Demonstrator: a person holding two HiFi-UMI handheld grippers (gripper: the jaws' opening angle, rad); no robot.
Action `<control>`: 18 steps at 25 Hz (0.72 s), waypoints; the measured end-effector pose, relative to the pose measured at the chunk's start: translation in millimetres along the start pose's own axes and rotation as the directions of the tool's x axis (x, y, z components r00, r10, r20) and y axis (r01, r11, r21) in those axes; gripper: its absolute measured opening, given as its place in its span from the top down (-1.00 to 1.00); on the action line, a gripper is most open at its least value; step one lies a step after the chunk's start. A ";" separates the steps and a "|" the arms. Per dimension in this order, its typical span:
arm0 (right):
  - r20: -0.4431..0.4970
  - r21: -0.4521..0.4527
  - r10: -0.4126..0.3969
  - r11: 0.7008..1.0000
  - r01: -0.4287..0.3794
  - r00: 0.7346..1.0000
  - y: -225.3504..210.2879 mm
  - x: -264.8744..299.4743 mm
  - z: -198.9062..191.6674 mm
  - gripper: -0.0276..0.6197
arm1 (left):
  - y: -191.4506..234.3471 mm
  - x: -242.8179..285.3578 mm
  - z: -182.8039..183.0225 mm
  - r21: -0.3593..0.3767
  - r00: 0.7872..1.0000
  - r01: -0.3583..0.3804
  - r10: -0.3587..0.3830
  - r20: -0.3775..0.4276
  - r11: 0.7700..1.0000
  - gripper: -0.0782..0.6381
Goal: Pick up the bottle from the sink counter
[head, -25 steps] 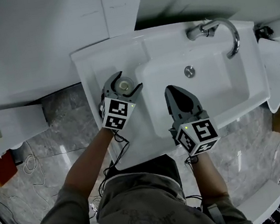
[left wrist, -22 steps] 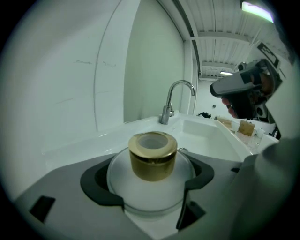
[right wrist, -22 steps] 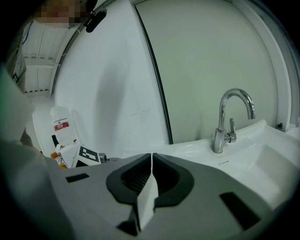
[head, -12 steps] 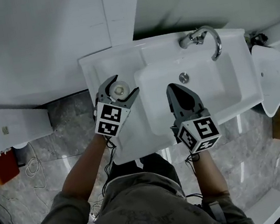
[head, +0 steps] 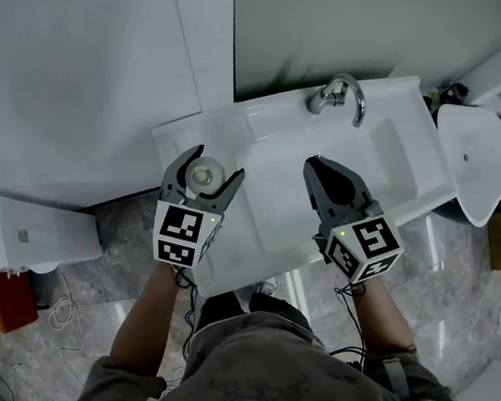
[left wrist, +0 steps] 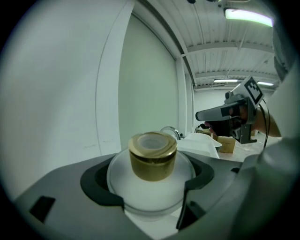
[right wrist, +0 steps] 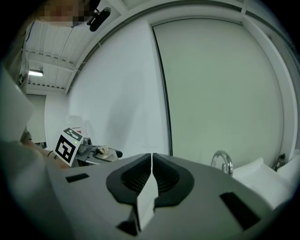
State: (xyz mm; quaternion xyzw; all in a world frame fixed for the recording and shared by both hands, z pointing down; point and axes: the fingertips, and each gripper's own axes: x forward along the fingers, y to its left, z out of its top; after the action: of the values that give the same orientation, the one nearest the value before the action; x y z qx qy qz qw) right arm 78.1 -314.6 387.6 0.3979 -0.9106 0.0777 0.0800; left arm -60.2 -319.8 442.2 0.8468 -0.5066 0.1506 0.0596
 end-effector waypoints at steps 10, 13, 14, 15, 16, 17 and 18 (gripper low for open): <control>0.096 -0.123 0.058 0.991 -0.046 0.994 14.1 -71.8 66.7 0.82 | -29.8 -67.2 74.3 0.056 0.995 -0.041 0.035 0.095 0.998 -0.18; 0.105 -0.154 0.071 0.987 -0.054 0.992 18.1 -92.3 73.3 0.82 | -38.4 -84.8 84.3 0.065 0.992 -0.052 0.044 0.117 0.997 -0.18; 0.107 -0.161 0.076 0.985 -0.058 0.991 19.0 -98.3 74.1 0.82 | -41.1 -89.9 86.7 0.064 0.991 -0.057 0.048 0.126 0.996 -0.18; 0.108 -0.165 0.081 0.984 -0.062 0.991 19.6 -103.7 74.2 0.82 | -43.8 -94.2 89.1 0.065 0.989 -0.063 0.054 0.134 0.996 -0.18; 0.109 -0.164 0.085 0.984 -0.067 0.990 20.0 -108.5 73.8 0.82 | -46.5 -98.0 91.2 0.067 0.988 -0.071 0.061 0.142 0.995 -0.18; 0.113 -0.155 0.091 0.985 -0.073 0.989 20.4 -112.7 73.2 0.82 | -49.3 -101.2 92.7 0.069 0.986 -0.078 0.067 0.149 0.995 -0.18; 0.120 -0.137 0.101 0.987 -0.084 0.988 21.2 -116.2 72.4 0.82 | -52.2 -104.1 93.2 0.067 0.985 -0.085 0.074 0.155 0.994 -0.18</control>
State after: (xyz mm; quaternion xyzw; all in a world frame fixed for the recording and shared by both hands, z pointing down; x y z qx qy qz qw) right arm 134.4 -232.4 291.3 0.3530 -0.9346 -0.0043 0.0442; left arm -42.3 -231.0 323.7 0.8365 -0.5373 0.1065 -0.0164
